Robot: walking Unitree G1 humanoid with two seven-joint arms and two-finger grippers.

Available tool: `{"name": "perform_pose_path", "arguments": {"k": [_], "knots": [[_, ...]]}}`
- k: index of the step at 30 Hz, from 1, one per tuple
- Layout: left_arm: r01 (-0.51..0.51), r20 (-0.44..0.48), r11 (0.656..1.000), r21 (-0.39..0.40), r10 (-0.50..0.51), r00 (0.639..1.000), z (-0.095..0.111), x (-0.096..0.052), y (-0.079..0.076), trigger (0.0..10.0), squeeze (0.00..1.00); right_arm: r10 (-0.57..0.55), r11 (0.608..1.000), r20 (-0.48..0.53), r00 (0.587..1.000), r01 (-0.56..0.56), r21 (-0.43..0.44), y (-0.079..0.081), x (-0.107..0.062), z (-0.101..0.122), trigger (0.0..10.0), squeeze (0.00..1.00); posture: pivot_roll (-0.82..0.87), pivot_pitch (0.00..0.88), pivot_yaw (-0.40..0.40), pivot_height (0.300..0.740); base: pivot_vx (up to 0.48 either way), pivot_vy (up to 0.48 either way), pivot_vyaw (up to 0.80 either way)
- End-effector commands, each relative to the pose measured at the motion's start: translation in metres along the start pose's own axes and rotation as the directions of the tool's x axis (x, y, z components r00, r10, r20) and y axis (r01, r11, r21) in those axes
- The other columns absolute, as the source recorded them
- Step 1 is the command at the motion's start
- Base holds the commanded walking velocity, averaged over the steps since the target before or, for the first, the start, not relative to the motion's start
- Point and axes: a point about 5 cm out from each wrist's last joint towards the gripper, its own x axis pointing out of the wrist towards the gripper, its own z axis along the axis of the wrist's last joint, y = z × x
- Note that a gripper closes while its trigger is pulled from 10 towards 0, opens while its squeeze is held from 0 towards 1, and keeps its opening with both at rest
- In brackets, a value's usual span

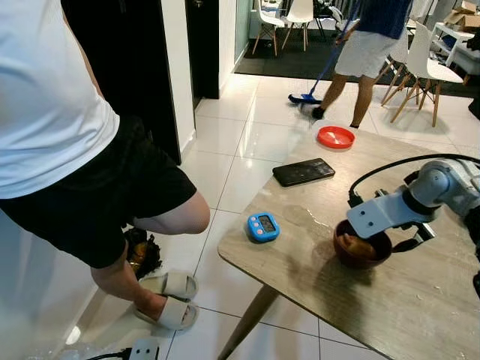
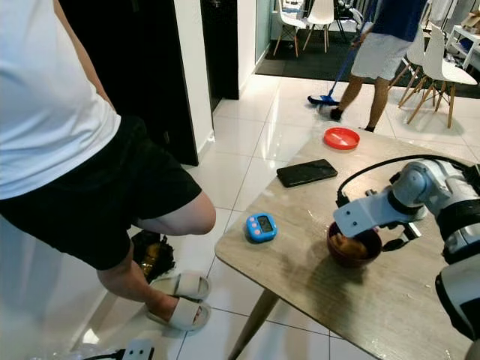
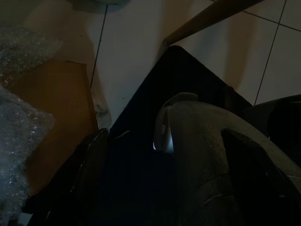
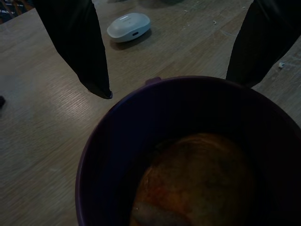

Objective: Restocking fridge

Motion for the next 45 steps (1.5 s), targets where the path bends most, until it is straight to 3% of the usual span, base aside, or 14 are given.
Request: {"name": "perform_pose_path", "arguments": {"k": [1,9,16,21,27,32,37,45], "knots": [[-0.019,-0.086,1.0,-0.012,0.018,0.996,-0.024,-0.007,0.006,10.0,0.0,0.004,1.0,0.012,1.0,-0.004,-0.03,-0.004,0.002,0.007,10.0,0.0,0.0,0.0,-0.044,0.739,0.0,0.0,0.0],[0.003,-0.088,1.0,-0.013,-0.004,0.996,-0.025,0.0,-0.016,10.0,0.0,0.084,0.996,-0.022,0.996,-0.084,-0.04,-0.002,0.005,0.009,10.0,0.0,0.01,0.0,-0.046,0.739,0.0,0.0,0.0],[0.01,-0.088,1.0,-0.016,-0.012,0.996,-0.024,0.002,-0.024,10.0,0.0,0.147,0.989,-0.041,0.988,-0.148,-0.028,0.004,0.003,0.004,10.0,0.0,0.01,0.0,-0.052,0.739,0.0,0.0,0.0],[0.005,-0.091,1.0,-0.019,-0.006,0.996,-0.025,0.001,-0.02,10.0,0.0,0.178,0.984,-0.052,0.983,-0.179,-0.013,0.009,-0.001,-0.002,10.0,0.0,0.0,0.0,-0.054,0.739,0.0,0.0,0.0],[-0.017,-0.091,1.0,-0.021,0.015,0.996,-0.027,-0.005,-0.001,10.0,0.0,0.205,0.979,-0.039,0.978,-0.205,0.002,0.013,-0.002,-0.004,10.0,0.0,0.0,0.0,-0.054,0.739,0.0,0.0,0.0],[-0.024,-0.088,0.999,-0.021,0.022,0.996,-0.026,-0.008,0.008,10.0,0.0,0.214,0.977,0.008,0.977,-0.214,0.013,0.014,0.008,0.002,10.0,0.0,0.0,0.0,-0.058,0.739,0.0,0.0,0.0],[-0.019,-0.085,1.0,-0.021,0.018,0.996,-0.024,-0.006,0.003,10.0,0.0,0.207,0.978,0.018,0.978,-0.207,0.007,0.013,0.016,0.008,10.0,0.0,0.01,0.0,-0.06,0.739,0.0,0.0,0.0],[0.006,-0.081,1.0,-0.019,-0.007,0.997,-0.02,0.002,-0.02,10.0,0.0,0.181,0.984,0.012,0.983,-0.181,0.005,0.005,0.019,0.013,10.0,0.0,0.01,0.0,-0.06,0.739,0.0,0.0,0.0]]}}
